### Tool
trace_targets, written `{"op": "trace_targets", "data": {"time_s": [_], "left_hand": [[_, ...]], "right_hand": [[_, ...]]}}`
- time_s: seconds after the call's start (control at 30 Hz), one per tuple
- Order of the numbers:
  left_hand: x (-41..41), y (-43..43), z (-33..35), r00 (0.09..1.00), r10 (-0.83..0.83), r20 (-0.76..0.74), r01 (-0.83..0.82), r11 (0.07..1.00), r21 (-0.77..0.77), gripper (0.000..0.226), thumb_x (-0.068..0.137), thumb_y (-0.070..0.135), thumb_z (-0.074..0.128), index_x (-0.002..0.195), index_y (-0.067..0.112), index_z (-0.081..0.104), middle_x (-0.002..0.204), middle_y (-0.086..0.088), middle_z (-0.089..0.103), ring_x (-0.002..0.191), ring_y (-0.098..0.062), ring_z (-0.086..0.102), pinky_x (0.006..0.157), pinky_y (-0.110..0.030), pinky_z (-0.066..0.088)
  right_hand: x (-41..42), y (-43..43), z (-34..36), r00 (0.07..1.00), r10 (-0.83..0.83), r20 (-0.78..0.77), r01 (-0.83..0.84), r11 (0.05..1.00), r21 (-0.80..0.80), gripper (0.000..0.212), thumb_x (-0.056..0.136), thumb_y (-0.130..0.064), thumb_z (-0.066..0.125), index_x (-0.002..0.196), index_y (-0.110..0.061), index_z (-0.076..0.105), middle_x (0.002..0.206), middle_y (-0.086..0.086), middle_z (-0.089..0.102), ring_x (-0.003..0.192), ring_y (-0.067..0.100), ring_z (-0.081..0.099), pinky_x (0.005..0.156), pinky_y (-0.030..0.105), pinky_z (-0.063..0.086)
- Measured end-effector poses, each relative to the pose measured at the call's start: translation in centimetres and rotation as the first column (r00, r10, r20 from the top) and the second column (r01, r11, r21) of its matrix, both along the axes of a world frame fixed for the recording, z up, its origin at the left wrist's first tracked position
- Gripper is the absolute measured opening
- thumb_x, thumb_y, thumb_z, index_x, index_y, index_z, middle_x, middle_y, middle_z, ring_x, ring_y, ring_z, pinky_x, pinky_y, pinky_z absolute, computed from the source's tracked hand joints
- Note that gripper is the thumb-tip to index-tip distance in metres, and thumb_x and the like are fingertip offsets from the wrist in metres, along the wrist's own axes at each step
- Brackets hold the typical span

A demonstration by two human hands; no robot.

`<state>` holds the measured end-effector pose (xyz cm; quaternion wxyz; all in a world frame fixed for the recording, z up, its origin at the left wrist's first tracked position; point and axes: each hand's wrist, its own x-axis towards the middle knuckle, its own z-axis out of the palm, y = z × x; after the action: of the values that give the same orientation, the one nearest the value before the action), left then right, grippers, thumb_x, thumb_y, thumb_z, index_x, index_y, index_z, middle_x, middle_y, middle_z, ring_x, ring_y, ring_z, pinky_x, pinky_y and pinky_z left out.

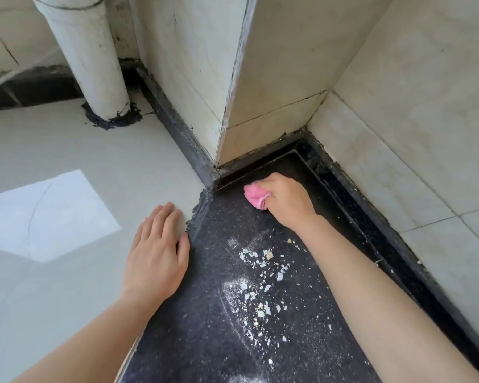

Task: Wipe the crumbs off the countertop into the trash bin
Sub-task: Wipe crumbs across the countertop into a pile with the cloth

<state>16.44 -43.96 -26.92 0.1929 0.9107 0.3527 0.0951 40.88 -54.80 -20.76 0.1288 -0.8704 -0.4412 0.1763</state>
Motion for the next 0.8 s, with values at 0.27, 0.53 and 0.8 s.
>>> {"op": "trace_targets", "data": {"time_s": [0.27,0.53,0.8], "left_hand": [[0.0,-0.1,0.5,0.999,-0.017,-0.048,0.017,1.0,-0.003,0.049,0.096,0.041,0.023,0.136,0.017,0.038,0.149,-0.004,0.037,0.142,-0.024,0.026,0.117,-0.043,0.023],[0.0,0.1,-0.5,0.999,0.009,-0.031,-0.008,1.0,0.024,0.046,0.096,0.043,0.026,0.134,0.022,0.038,0.148,0.001,0.038,0.141,-0.019,0.027,0.117,-0.037,0.021],[0.1,-0.2,0.2,1.0,0.013,-0.019,-0.013,1.0,0.009,0.048,0.094,0.042,0.026,0.133,0.019,0.041,0.148,-0.002,0.039,0.141,-0.022,0.027,0.117,-0.039,0.021]], "right_hand": [[2.0,-4.8,4.3,0.968,0.137,-0.211,-0.224,0.852,-0.474,0.017,0.067,-0.006,0.052,0.058,-0.013,0.065,0.046,0.006,0.05,0.045,0.016,0.044,0.05,0.034,0.039],[8.8,1.6,-0.3,0.983,-0.097,0.156,0.098,0.995,0.005,0.026,0.095,-0.016,0.048,0.089,-0.008,0.072,0.088,0.013,0.07,0.085,0.031,0.064,0.07,0.033,0.048],[3.2,-8.6,0.1,0.988,-0.133,0.077,0.135,0.991,-0.021,0.033,0.085,-0.044,0.037,0.061,-0.026,0.051,0.066,-0.002,0.055,0.065,0.024,0.053,0.056,0.029,0.041]]}}
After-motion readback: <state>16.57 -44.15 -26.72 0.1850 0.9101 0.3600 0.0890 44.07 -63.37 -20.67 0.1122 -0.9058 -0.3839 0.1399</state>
